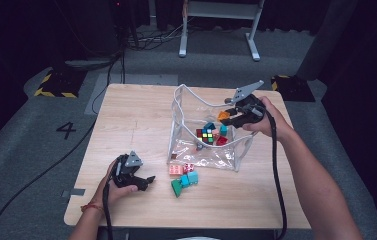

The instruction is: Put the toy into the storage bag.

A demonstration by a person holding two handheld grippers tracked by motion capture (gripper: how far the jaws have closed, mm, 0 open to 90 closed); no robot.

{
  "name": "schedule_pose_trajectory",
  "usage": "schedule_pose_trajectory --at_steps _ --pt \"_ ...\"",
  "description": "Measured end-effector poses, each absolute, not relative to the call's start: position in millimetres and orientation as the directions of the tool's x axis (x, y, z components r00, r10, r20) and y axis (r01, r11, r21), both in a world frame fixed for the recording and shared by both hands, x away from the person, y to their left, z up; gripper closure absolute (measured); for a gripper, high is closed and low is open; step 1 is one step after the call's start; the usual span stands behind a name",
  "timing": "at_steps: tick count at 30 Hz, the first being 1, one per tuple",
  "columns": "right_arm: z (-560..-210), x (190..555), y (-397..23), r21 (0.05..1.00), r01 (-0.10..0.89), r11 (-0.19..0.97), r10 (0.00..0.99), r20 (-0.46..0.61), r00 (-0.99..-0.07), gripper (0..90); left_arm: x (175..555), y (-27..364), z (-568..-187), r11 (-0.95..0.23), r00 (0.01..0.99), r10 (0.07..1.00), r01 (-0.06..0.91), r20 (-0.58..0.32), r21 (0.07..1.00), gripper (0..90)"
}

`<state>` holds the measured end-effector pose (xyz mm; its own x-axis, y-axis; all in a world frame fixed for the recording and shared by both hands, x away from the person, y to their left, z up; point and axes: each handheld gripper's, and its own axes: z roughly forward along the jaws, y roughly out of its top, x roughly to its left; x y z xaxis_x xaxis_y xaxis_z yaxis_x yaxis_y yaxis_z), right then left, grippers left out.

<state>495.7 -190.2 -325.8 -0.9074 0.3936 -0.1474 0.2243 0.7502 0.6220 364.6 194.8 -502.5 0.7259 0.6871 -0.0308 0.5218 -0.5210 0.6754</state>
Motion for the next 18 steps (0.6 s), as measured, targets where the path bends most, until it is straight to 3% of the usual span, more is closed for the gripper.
schedule_pose_trajectory --at_steps 11,18 --pt "-337.0 507.1 -193.3 0.496 0.289 0.819 0.407 -0.147 -0.902 57.5 364.6 194.8 -502.5 -0.521 0.726 0.687 0.522 -0.031 0.675 13.4" --pt "-337.5 508.1 -211.4 0.502 0.327 0.8 0.432 -0.103 -0.896 58.6 364.6 194.8 -502.6 -0.52 0.726 0.687 0.522 -0.031 0.676 13.3"
